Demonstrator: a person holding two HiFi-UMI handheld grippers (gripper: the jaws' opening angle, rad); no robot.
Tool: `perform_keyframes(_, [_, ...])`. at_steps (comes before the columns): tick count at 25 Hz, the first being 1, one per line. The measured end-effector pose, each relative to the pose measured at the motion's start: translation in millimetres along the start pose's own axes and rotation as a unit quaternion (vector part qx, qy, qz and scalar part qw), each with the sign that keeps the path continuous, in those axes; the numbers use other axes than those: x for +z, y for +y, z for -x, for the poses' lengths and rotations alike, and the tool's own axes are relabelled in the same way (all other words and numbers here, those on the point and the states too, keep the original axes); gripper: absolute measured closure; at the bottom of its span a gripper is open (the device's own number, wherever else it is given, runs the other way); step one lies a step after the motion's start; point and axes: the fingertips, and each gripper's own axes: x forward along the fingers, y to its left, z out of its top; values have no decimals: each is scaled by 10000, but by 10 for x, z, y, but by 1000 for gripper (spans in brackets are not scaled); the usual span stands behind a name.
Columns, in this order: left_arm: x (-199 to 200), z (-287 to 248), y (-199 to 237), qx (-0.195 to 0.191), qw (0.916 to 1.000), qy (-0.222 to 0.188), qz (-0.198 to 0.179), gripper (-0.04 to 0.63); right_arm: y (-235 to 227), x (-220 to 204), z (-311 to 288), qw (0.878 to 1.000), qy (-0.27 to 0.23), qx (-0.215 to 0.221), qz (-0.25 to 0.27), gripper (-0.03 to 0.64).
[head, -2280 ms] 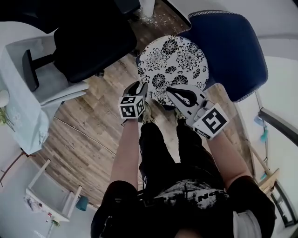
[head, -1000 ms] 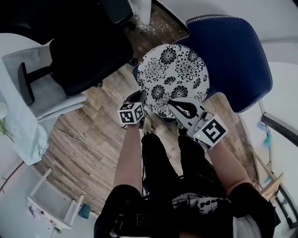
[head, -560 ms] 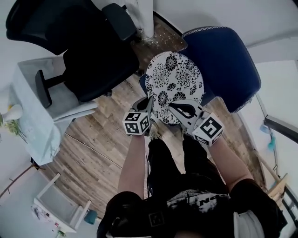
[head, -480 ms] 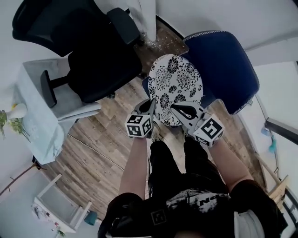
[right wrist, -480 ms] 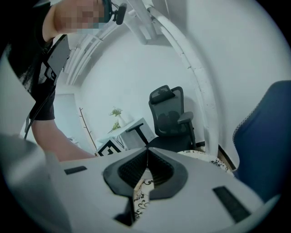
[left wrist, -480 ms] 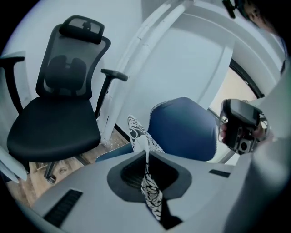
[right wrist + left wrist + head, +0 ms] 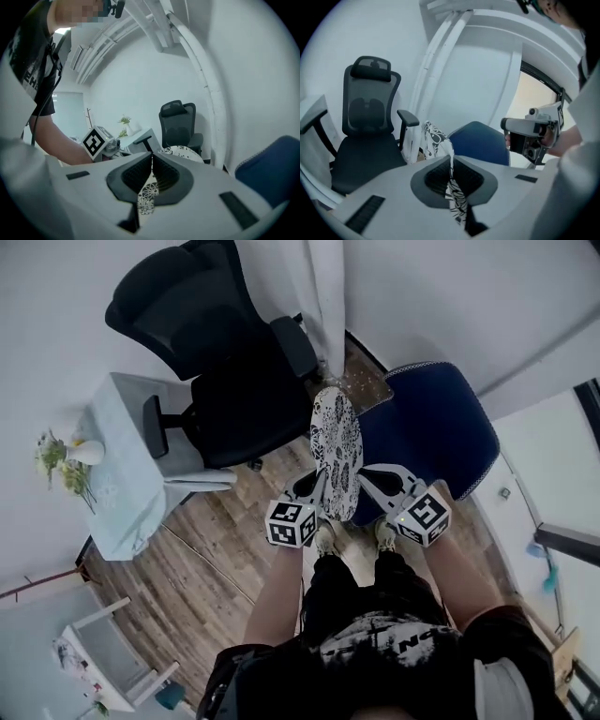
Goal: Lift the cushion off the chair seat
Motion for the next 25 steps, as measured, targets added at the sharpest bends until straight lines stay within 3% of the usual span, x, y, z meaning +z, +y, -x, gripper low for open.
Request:
perform_keyframes(7, [649,413,-284,152,9972,-511,-523,571,15,405,205,9993,-25,36,362,599])
perform_keyframes(13, [1047,717,-373,392,9931,-924,-608,571,77,810,299,9978,-159,131,635,599])
perform_keyframes(25, [1377,1221,-607,658,9842,-1413,-834,571,183,1117,318,9955,-405,425,738,598])
